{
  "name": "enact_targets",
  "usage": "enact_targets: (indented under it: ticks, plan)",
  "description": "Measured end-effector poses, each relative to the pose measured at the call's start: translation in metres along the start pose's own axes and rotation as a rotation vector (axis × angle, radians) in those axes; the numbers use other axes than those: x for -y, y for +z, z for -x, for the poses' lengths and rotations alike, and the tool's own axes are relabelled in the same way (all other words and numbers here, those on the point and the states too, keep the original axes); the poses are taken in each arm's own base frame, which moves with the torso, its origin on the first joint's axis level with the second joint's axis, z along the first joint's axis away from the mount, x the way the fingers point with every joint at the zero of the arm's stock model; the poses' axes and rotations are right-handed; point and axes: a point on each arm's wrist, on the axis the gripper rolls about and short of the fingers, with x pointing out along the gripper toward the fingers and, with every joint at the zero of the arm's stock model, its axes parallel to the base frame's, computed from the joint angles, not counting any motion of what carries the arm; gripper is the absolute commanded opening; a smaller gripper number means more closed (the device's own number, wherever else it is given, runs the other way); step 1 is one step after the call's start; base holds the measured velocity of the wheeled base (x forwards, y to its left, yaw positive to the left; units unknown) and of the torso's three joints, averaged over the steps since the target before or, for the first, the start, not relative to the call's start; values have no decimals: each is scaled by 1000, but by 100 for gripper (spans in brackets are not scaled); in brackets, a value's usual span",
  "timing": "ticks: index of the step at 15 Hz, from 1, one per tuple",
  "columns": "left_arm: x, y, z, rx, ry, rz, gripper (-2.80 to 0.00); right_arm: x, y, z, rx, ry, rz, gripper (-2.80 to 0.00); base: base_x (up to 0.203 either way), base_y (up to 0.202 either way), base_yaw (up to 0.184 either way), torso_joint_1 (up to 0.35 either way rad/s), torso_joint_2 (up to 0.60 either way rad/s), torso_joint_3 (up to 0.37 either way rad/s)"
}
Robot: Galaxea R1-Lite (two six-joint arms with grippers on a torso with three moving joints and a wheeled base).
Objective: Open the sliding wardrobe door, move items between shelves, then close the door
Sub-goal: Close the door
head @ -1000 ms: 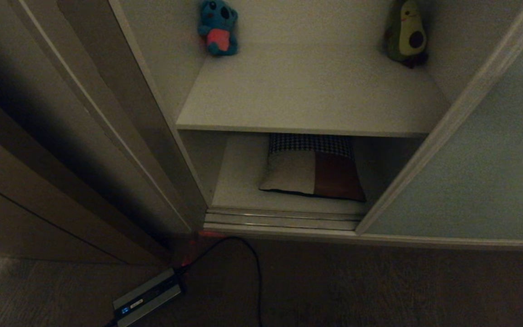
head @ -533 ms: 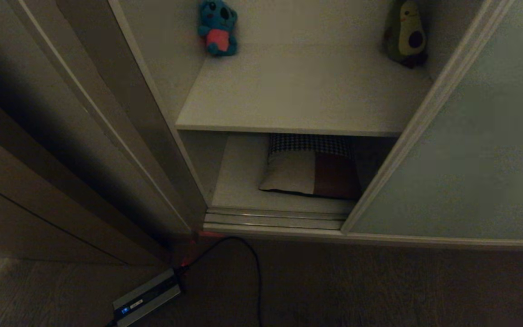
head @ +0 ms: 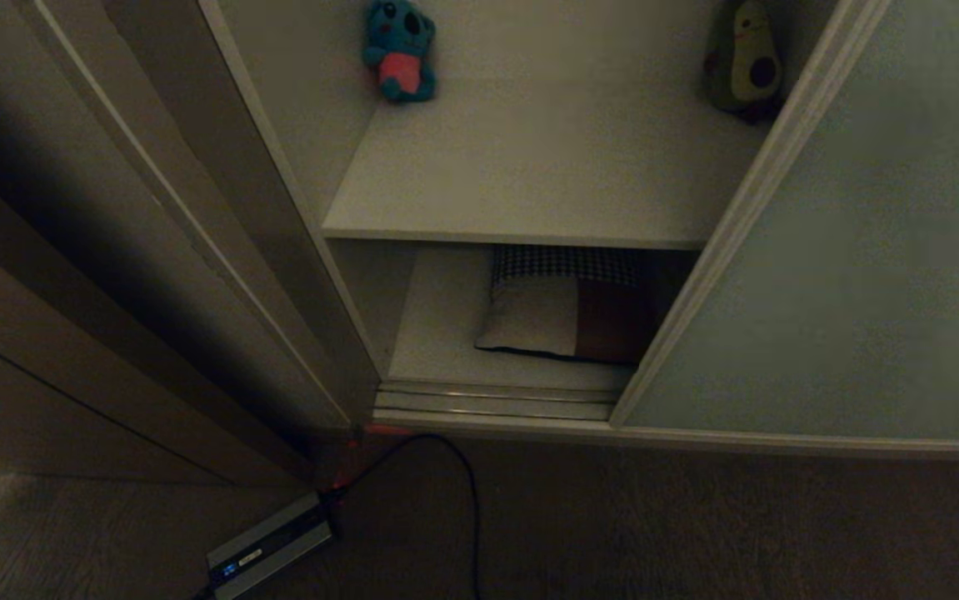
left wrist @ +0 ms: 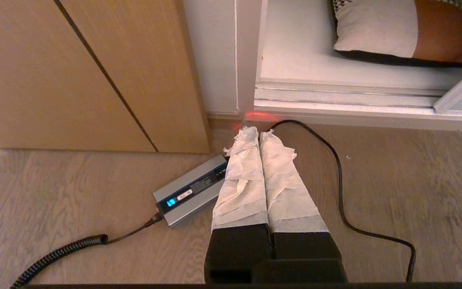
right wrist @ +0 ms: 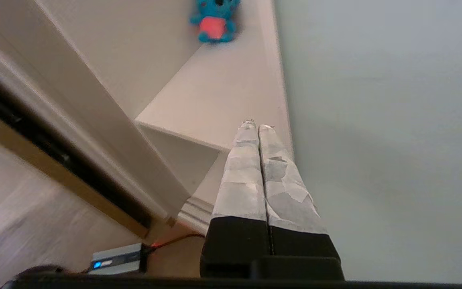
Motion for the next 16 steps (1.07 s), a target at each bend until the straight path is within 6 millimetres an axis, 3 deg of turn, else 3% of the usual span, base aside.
enact_targets:
  ticks: [8, 16]
  plan:
    - [0, 0, 0, 0, 0, 0, -280, 8, -14, -42, -63, 46, -33, -280, 0, 0, 0, 0, 0, 0]
    - [0, 0, 0, 0, 0, 0, -280, 15, -21, -67, -81, 53, -46, -280, 0, 0, 0, 0, 0, 0]
